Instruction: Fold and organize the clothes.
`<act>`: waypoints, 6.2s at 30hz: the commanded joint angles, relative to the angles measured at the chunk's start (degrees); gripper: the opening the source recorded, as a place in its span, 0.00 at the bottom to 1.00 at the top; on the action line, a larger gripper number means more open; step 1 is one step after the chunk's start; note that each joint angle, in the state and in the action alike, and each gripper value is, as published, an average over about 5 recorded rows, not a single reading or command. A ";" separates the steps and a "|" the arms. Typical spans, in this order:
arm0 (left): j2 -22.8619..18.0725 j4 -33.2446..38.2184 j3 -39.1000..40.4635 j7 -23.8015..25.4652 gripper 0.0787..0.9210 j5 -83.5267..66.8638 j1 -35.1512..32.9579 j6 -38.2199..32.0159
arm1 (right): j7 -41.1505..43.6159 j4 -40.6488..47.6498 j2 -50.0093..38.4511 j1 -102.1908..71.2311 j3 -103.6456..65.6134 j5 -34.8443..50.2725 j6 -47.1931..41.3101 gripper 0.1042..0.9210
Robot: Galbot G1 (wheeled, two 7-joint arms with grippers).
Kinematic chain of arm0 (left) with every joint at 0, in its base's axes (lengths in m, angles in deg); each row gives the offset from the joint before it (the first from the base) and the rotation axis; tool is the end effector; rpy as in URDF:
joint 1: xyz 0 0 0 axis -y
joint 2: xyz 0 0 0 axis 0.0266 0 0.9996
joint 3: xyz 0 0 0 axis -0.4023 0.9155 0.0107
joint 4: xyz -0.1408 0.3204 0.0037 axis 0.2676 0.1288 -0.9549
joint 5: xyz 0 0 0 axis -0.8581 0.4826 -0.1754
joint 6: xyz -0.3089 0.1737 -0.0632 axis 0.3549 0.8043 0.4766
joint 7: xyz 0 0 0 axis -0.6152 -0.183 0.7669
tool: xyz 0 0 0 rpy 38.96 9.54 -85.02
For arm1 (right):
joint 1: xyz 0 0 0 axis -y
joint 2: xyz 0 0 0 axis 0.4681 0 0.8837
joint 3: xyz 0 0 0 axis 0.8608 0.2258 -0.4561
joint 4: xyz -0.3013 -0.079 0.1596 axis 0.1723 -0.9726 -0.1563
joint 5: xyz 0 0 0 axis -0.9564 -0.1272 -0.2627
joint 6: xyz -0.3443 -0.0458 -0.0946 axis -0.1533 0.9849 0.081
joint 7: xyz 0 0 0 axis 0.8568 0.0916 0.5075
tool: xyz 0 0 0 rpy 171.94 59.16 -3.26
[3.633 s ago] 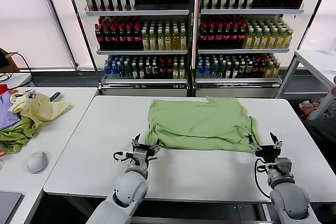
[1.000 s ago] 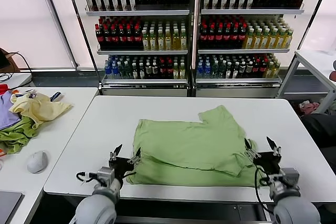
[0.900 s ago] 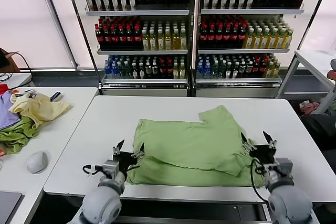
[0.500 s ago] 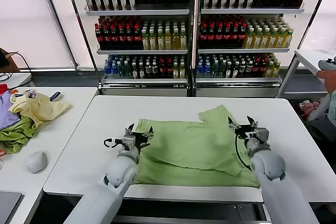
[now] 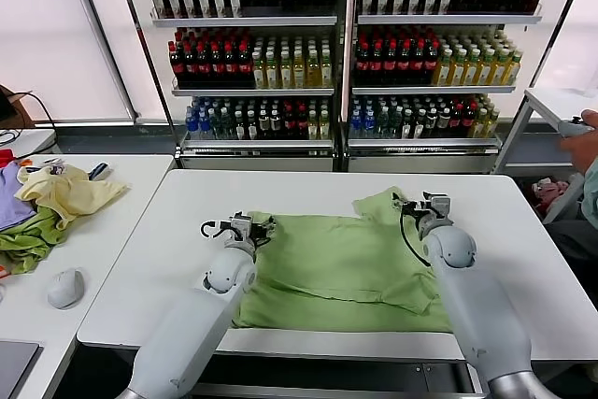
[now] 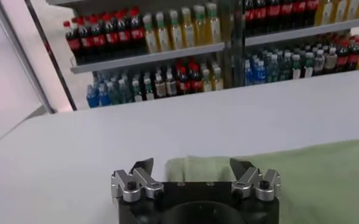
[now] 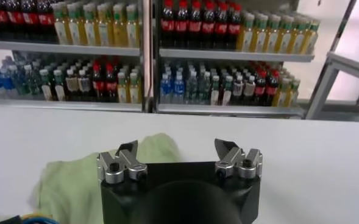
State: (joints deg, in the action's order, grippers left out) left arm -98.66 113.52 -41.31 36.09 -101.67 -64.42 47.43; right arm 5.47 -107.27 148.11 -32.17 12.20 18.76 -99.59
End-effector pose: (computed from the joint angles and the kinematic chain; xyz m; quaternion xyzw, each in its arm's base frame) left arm 0.4675 -0.0535 -0.3079 -0.0283 -0.9663 -0.0783 0.2435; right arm 0.5238 -0.0813 -0.2832 0.0020 -0.9776 0.0222 0.2094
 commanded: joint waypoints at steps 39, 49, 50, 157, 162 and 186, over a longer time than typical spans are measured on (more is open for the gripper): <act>8.77 25.40 -6.03 0.99 0.03 -14.36 -12.92 -6.02 | 3.70 -29.45 -6.79 -16.73 -8.17 8.57 1.24 0.02; 13.16 36.23 -8.90 1.75 0.03 -14.68 -23.95 -4.11 | 3.57 -45.13 -6.89 -36.08 -17.91 8.04 0.63 0.02; 13.43 36.85 -9.00 1.83 0.03 -14.28 -24.85 -3.91 | 3.55 -46.35 -6.52 -37.78 -18.89 7.75 0.60 0.02; -8.05 33.94 -3.57 -7.05 0.07 -39.33 -20.05 -1.03 | 5.56 -55.03 -0.31 -51.28 -21.60 0.78 6.27 0.88; -9.40 30.60 -1.20 -6.52 0.07 -37.65 -18.44 -1.01 | 5.71 -54.54 -0.33 -50.86 -21.16 0.65 6.52 0.88; -2.36 38.98 -9.14 -2.68 0.70 -20.61 -26.83 -5.93 | 6.37 -52.59 -0.57 -48.07 -19.81 0.26 7.23 0.88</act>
State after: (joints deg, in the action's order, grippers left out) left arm -105.98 149.02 -46.91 33.47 -141.79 -86.71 43.98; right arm 11.82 -160.13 147.53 -80.63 -7.77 19.10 -92.53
